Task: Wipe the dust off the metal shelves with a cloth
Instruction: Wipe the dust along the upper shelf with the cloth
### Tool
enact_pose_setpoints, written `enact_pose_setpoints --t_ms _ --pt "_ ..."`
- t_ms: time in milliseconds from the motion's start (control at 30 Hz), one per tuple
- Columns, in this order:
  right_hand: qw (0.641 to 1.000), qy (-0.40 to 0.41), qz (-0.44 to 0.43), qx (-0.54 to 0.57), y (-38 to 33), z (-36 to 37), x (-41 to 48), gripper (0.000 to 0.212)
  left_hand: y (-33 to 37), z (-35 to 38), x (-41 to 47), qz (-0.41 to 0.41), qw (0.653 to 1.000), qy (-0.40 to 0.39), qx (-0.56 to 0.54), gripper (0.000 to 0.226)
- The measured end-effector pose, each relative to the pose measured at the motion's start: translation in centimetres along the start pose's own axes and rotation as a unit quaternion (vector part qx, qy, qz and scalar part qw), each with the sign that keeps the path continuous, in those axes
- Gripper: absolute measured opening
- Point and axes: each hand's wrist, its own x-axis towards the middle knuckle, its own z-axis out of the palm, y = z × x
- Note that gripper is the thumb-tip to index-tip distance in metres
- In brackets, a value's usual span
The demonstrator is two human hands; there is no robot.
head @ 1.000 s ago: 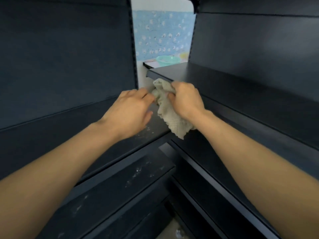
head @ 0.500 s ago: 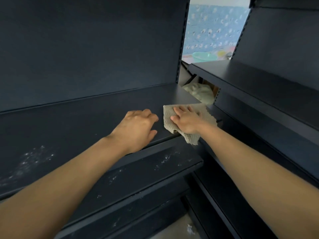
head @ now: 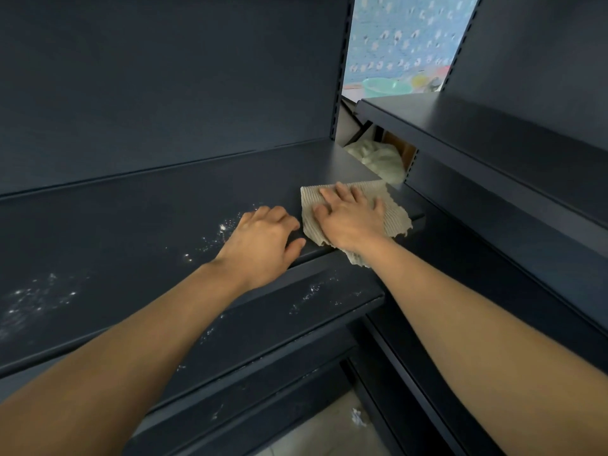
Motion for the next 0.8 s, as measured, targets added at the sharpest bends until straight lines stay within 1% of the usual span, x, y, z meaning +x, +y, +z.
enact_pose_setpoints --t_ms 100,200,267,500,800 --pt "1.0 -0.012 -0.011 -0.007 0.3 -0.3 1.2 0.054 -0.2 0.3 0.0 0.002 1.0 0.021 -0.002 0.035" --pt "0.999 -0.035 -0.005 -0.006 0.2 -0.4 2.5 0.053 -0.2 0.8 -0.3 0.002 0.998 0.059 -0.001 0.046" --pt "0.999 -0.038 -0.002 -0.005 0.2 -0.4 3.5 0.052 -0.2 1.0 -0.4 -0.004 0.997 0.071 -0.004 0.049" --pt "0.999 -0.037 -0.029 -0.018 -0.1 -0.1 6.0 0.052 -0.2 1.2 -0.3 -0.006 0.997 0.075 -0.012 0.045" --pt "0.998 -0.034 -0.044 -0.025 0.1 0.1 6.0 0.052 -0.2 1.4 -0.2 -0.012 0.996 0.089 -0.014 0.044"
